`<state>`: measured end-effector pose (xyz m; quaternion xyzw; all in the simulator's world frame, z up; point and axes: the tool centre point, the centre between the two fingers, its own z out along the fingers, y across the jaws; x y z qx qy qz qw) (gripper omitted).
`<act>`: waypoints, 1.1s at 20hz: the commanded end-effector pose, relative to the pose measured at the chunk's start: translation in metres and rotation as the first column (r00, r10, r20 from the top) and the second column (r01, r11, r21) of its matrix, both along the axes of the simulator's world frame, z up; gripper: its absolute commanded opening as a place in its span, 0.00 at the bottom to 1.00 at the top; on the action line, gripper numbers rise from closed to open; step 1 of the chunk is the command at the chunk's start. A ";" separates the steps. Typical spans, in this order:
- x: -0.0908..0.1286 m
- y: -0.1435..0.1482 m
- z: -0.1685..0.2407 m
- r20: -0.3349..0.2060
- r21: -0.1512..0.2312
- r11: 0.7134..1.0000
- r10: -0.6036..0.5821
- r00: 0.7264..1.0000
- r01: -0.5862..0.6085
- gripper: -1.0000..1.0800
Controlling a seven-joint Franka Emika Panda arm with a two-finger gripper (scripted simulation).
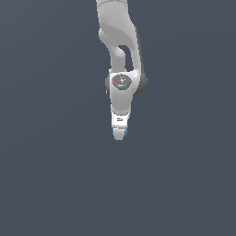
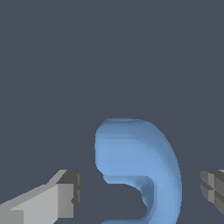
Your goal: Pick up the object and move it to a goal position.
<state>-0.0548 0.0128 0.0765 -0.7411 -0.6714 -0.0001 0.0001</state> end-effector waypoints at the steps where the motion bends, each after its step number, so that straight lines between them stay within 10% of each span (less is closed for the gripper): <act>1: 0.000 0.000 -0.011 0.000 0.000 1.000 0.001 1.000 -0.001 0.96; 7: 0.000 0.000 -0.022 0.000 0.000 1.000 0.002 1.000 -0.002 0.96; 8: 0.000 0.000 -0.022 0.000 0.000 1.000 0.002 1.000 -0.002 0.00; 22: 0.000 -0.002 -0.018 0.000 0.000 1.000 0.002 1.000 -0.002 0.00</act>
